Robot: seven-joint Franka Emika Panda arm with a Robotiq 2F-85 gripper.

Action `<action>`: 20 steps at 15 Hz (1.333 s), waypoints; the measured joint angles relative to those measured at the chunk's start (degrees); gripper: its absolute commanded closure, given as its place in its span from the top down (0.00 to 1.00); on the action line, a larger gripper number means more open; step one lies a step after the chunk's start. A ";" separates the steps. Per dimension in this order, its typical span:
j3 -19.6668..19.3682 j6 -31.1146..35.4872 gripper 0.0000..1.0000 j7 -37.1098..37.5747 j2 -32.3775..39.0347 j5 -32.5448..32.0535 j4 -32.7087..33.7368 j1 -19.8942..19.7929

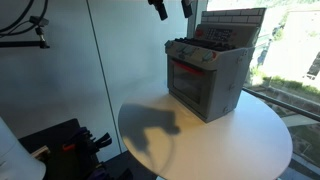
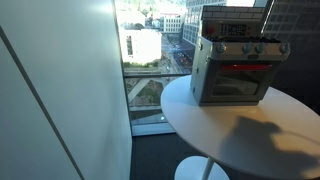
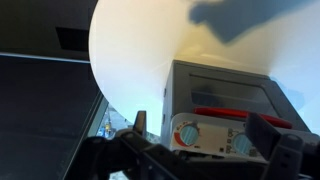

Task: Turn the far right blue knob on the stove to the right

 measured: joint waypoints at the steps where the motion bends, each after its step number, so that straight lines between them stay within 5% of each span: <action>1: 0.04 0.02 1.00 0.00 0.01 0.00 -0.03 -0.05; 20: 1.56 19.42 1.00 2.26 11.32 5.11 2.10 0.05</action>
